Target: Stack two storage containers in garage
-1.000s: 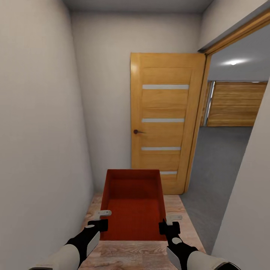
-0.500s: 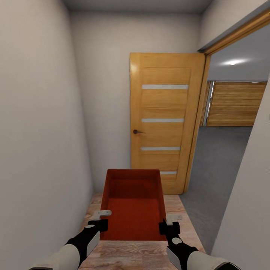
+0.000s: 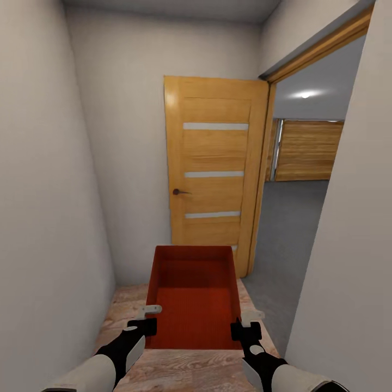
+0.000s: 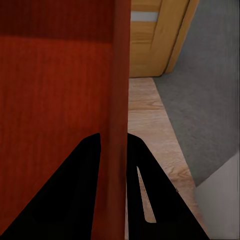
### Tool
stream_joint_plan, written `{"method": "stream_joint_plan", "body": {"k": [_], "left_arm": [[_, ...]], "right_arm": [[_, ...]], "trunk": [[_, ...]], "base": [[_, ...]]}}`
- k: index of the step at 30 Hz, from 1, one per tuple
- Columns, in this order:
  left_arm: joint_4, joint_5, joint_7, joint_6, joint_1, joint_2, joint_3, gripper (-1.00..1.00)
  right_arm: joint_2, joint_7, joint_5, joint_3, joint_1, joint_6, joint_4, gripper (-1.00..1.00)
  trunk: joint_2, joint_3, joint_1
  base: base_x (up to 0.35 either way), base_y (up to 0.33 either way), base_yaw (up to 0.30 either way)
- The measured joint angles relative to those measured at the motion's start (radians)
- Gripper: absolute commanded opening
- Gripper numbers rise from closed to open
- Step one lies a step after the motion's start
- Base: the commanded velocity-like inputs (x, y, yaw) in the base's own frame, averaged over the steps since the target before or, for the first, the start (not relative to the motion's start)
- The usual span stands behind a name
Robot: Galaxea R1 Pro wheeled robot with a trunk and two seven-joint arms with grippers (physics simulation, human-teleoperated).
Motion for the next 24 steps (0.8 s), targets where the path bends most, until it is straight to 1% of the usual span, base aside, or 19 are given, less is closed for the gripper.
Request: {"method": "stream_joint_plan", "body": {"k": [16, 24], "left_arm": [[0.0, 0.0, 0.0, 0.001, 0.0, 0.001, 0.0, -1.0], [0.0, -0.001, 0.0, 0.0, 0.0, 0.0, 0.0, -1.0]], "right_arm": [[0.001, -0.001, -0.002, 0.001, 0.0, 0.0, 0.0, -1.0], [0.0, 0.0, -0.001, 0.0, 0.0, -0.001, 0.0, -1.0]], "trunk": [[0.0, 0.0, 0.0], [0.0, 0.0, 0.0]], "base": [[0.185, 0.243, -0.284], [0.04, 0.044, -0.284]]}}
